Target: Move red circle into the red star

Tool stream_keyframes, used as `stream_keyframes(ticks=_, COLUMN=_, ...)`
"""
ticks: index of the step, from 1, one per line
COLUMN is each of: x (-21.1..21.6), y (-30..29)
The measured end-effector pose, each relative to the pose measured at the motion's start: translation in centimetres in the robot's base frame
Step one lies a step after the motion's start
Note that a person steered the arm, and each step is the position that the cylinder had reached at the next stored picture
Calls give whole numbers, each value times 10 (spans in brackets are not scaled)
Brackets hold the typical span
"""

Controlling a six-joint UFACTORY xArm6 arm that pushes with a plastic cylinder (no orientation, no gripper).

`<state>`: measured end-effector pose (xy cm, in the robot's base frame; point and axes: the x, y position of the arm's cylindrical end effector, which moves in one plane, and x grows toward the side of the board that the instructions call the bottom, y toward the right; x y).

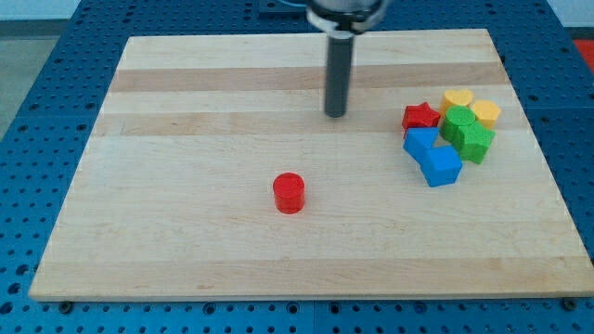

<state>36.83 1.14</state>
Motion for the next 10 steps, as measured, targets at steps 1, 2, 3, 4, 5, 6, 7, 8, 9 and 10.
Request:
stream_keyframes(ticks=1, x=11, y=-52)
stream_keyframes(ticks=2, x=33, y=-95)
stream_keyframes(ticks=3, x=86, y=-107)
stream_keyframes(ticks=4, x=189, y=-57)
stream_keyframes(ticks=5, x=216, y=-53)
stream_keyframes(ticks=6, x=213, y=-53)
stream_keyframes(ticks=7, x=167, y=-53)
stream_keyframes(ticks=8, x=116, y=-23)
stream_keyframes(ticks=9, x=65, y=55)
stream_keyframes(ticks=10, x=35, y=96)
